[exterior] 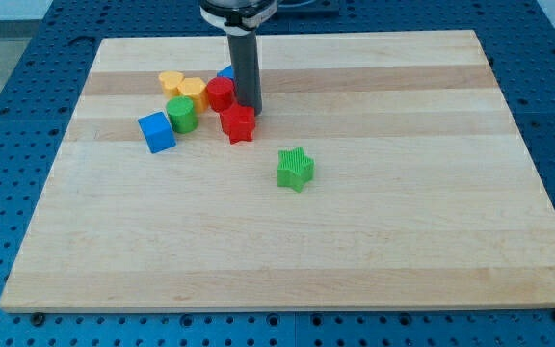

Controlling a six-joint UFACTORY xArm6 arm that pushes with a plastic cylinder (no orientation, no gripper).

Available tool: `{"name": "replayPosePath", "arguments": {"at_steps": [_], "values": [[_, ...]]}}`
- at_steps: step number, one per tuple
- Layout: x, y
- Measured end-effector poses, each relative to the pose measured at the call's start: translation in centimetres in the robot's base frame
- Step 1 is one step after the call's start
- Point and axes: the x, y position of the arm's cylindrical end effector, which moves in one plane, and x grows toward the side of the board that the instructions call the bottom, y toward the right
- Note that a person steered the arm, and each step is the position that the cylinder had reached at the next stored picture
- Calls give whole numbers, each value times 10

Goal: Slide the red star closer to the group of blocks

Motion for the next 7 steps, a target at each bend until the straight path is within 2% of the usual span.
{"name": "replayPosePath", "arguments": {"at_steps": [1,2,3,4,7], "values": [[10,31],[41,36],[63,14],[65,-15],[57,-21]]}}
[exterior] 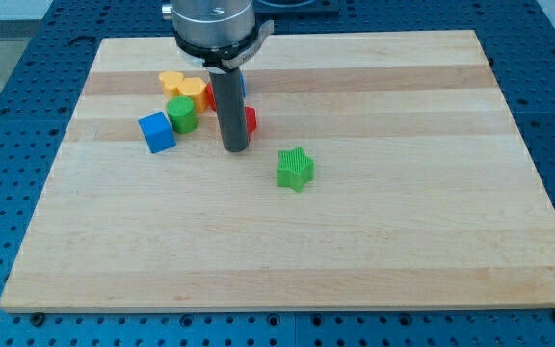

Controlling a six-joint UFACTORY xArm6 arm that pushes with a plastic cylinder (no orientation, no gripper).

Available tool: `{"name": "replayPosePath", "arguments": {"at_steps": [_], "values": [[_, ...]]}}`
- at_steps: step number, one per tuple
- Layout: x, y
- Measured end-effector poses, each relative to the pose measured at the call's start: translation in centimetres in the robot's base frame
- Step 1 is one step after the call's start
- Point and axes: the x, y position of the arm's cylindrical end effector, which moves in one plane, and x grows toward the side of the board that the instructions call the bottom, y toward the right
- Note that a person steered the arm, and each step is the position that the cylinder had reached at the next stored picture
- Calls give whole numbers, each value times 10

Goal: Slide the red star closer to the group of blocks

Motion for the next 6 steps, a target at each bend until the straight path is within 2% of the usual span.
{"name": "replayPosePath", "arguments": {"at_steps": [1,3,5,6], "values": [[-20,-1],[-21,-2],[-37,68],[-52,75]]}}
